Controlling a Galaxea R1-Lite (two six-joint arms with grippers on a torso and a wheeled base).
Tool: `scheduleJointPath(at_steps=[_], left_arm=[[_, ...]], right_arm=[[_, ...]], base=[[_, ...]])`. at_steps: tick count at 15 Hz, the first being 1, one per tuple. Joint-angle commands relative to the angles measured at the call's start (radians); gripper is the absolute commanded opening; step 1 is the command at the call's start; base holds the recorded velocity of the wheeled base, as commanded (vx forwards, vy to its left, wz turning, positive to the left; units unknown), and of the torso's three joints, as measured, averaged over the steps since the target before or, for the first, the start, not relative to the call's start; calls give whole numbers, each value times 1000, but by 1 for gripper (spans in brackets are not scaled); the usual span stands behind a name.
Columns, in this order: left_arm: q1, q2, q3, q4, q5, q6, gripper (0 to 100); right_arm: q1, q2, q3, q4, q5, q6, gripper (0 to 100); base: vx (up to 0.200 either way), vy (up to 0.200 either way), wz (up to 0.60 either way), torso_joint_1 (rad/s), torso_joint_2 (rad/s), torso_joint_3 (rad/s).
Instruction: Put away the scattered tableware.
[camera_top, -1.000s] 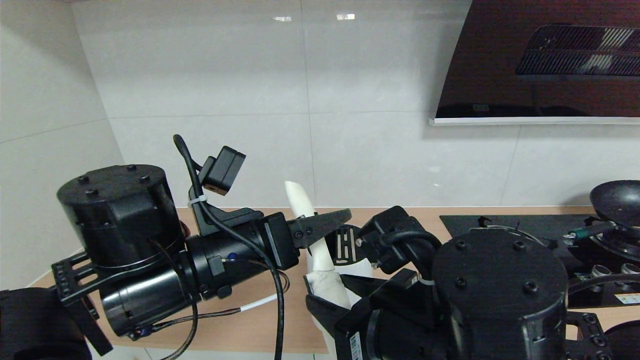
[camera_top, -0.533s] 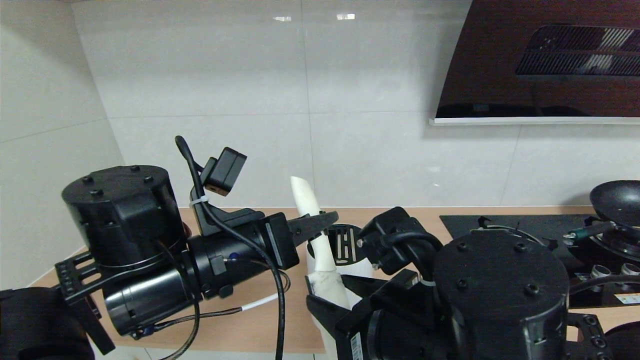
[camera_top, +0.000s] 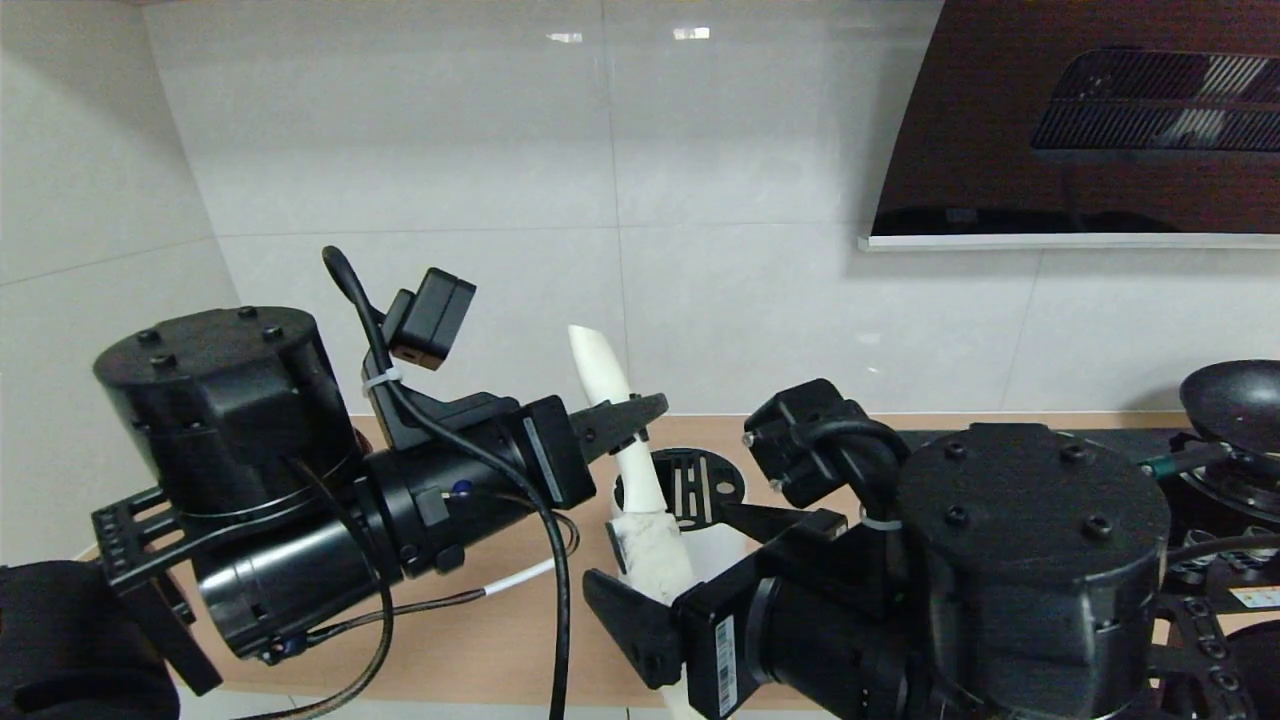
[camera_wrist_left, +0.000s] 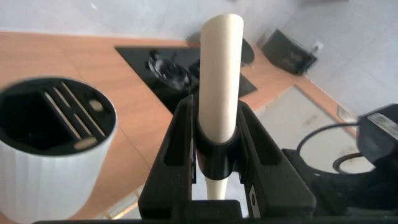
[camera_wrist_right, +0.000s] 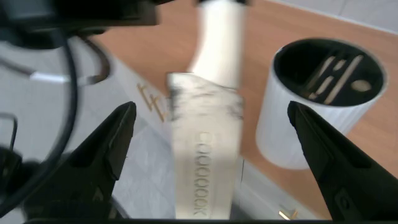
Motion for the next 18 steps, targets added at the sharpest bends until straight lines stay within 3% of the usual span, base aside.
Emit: scheduleJointPath(at_steps=[1,3,5,6,8,9,10,12,16,18], left_arm=[[15,-11,-65,26,40,14,0],[61,-22,-182,181,118,61,0],[110,-13,-323,342,172,140,0],[113,-11,-334,352,173,147,0],[115,25,-436,440,237,258,0],[110,61,-467,441,299,304,0],[84,104,-493,437,382,327,0],[43,167,-504,423,514,328,0],[4,260,-492,294,604,333,0],[4,328,-493,219,650,360,0]], right_arm=[[-60,-47,9,0,1,-7,100],[-181,-100,4,11,26,-9,100],[-284,-159,6,37,67,-25,100],[-293,-164,6,43,70,-28,100],[-379,-189,3,77,75,-36,100],[-394,-189,4,79,75,-36,100],[-400,-189,4,79,75,-36,100],[-402,-181,4,80,75,-36,100],[-402,-170,4,80,73,-38,100],[-402,-172,6,80,73,-38,100]], base=[[0,0,0,0,0,0],[0,0,0,0,0,0],[0,0,0,0,0,0],[0,0,0,0,0,0],[0,0,0,0,0,0],[0,0,0,0,0,0],[0,0,0,0,0,0],[0,0,0,0,0,0],[0,0,0,0,0,0],[0,0,0,0,0,0]])
